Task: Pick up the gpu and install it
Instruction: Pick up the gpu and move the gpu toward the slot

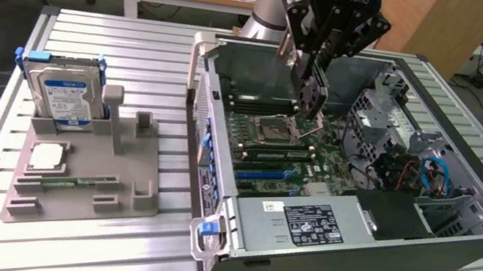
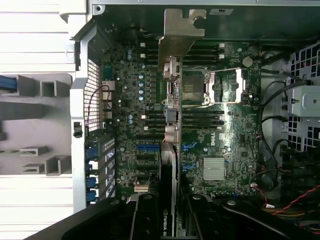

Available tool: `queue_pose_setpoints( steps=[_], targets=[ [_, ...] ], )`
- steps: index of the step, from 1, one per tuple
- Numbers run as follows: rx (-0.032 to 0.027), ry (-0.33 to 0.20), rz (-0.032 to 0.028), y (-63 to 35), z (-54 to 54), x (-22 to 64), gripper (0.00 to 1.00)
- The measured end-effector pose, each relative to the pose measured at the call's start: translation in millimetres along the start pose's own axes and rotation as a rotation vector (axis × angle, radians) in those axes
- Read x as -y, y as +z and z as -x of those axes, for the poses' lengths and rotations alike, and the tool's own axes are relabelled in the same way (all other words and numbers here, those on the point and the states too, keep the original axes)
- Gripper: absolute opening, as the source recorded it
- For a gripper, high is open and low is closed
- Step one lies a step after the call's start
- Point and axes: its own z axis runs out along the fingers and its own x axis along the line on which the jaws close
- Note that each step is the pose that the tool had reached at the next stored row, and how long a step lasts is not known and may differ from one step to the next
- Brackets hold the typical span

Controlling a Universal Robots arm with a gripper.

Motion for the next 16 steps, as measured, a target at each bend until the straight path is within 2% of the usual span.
queue_pose_setpoints(
  steps=[16],
  targets=[
    [0.0000,0.000,0.0001,0.8,12.4,-0.3,0.26]
  ],
)
